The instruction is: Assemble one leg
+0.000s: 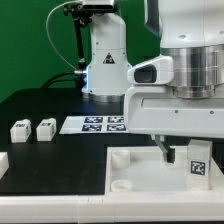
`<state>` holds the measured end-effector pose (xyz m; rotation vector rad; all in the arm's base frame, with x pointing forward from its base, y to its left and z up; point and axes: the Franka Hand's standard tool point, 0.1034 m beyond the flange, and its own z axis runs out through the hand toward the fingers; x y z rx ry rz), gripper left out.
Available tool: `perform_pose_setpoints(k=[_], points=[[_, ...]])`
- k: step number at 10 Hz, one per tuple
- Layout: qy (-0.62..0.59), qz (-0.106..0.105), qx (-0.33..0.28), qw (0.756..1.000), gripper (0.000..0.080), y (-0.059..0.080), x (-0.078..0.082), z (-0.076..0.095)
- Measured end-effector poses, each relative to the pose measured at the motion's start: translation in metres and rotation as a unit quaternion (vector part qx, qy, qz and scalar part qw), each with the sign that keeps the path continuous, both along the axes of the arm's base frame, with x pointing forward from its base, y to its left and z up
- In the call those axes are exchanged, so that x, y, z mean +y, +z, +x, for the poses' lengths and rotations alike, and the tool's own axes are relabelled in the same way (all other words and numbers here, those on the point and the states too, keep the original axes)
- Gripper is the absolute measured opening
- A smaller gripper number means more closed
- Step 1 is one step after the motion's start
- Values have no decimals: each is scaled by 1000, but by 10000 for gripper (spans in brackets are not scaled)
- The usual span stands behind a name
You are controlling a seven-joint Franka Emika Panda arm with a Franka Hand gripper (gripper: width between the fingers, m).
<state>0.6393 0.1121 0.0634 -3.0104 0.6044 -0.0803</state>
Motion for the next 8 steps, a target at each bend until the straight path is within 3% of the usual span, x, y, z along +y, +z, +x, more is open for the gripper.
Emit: perform_pose_setpoints(k=[1,2,3,5,6,8], points=[[0,0,0,1000,400,0,0,0],[-51,5,3,999,400,0,1,0],[-106,9,7,994,290,0,1,0],[-220,19,17,975,290,0,1,-1],[-303,24,29,952,290,0,0,0],[-476,66,53,875,290,-1,1,0]])
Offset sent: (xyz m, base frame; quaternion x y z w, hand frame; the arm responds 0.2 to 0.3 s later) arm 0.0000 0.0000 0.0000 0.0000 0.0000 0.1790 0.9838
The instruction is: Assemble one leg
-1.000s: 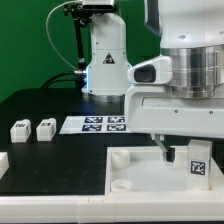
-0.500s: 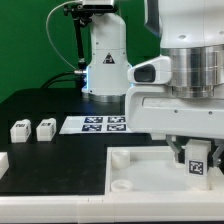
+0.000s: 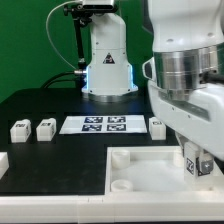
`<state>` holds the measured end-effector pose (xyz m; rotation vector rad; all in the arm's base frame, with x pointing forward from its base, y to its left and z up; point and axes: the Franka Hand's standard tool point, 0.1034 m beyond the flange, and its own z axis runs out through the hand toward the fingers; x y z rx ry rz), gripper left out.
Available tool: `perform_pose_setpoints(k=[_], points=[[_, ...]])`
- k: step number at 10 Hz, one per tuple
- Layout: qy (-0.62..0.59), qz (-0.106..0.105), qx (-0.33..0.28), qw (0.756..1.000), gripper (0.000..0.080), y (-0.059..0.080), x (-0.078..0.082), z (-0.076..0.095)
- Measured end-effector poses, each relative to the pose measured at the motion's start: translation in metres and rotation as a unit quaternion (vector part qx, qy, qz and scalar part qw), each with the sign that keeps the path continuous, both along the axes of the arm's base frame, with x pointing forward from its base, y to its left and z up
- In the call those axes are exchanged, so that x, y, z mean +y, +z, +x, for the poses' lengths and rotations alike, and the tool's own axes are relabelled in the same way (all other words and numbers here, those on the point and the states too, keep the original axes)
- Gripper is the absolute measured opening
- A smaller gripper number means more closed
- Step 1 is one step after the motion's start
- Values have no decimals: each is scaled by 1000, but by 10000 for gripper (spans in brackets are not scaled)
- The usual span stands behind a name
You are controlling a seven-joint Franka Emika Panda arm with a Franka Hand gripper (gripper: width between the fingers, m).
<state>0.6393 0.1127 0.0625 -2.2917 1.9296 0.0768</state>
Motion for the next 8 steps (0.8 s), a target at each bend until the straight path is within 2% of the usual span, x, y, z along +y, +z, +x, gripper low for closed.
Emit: perform_pose_setpoints(k=[2,4,6,7,8], points=[[-127,20,18,992,290,0,1,0],[-226,25,32,973,291,1,2,1],[-269,25,38,962,292,1,1,1],[-262,24,38,964,292,0,1,0],[-262,24,38,964,502,0,1,0]])
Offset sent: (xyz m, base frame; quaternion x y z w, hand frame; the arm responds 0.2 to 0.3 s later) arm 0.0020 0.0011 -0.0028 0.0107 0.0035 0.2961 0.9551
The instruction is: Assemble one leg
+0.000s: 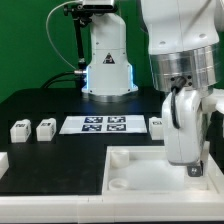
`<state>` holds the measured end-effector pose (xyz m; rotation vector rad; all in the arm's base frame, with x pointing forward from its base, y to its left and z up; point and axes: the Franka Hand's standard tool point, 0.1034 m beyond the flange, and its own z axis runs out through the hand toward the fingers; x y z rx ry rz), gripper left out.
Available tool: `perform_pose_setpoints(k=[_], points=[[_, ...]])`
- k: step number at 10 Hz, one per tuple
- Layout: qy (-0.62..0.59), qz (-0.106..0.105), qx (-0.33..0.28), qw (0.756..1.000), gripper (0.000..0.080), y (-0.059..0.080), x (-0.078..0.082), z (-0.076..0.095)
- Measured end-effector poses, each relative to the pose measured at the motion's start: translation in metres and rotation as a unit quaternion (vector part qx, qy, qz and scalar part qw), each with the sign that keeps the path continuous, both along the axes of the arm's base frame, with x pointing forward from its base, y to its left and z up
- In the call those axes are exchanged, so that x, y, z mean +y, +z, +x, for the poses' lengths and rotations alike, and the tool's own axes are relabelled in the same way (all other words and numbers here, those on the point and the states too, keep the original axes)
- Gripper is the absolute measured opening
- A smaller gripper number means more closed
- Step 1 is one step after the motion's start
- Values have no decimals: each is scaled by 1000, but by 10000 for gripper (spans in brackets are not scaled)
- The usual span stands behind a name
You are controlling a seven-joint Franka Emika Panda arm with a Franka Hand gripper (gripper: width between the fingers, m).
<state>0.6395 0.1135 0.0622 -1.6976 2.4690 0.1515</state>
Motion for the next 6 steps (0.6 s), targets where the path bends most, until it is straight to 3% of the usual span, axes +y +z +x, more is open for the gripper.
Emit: perform_pose_setpoints(k=[1,2,5,6], points=[[0,0,0,1000,502,0,1,-1],[3,0,1,1000,617,1,5,-6],[6,15,-20,1000,648,47,15,-5],[8,17,-21,1000,648,52,17,-6]])
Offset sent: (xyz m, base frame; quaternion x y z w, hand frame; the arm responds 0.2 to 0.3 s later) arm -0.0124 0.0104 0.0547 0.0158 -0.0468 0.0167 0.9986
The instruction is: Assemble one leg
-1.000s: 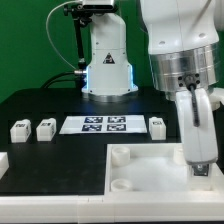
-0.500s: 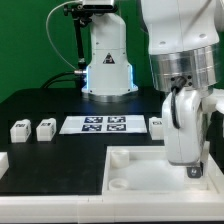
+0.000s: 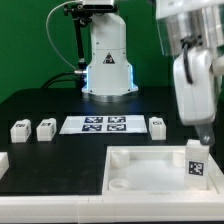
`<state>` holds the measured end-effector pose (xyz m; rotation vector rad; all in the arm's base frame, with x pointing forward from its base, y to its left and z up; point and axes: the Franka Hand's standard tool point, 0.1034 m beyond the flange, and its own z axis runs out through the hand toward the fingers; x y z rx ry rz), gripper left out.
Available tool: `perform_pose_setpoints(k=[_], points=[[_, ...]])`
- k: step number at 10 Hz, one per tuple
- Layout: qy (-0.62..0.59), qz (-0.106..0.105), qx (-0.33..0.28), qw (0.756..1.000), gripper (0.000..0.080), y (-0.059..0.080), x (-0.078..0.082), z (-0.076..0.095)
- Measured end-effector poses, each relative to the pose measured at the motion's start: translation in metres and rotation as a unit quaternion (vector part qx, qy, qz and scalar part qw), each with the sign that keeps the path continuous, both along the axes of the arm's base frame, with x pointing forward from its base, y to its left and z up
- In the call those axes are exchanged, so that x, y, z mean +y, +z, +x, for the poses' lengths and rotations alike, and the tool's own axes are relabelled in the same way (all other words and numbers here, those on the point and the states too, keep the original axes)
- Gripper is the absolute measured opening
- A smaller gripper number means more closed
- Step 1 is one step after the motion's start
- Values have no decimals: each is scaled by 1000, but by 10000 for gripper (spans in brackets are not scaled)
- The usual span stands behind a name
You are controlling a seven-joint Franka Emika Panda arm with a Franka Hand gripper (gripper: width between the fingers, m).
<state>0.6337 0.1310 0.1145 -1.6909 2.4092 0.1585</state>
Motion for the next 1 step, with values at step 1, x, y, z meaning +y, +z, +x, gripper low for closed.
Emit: perform_pose_setpoints(k=[1], points=[[0,-1,3,1000,649,-4,-1,-1]])
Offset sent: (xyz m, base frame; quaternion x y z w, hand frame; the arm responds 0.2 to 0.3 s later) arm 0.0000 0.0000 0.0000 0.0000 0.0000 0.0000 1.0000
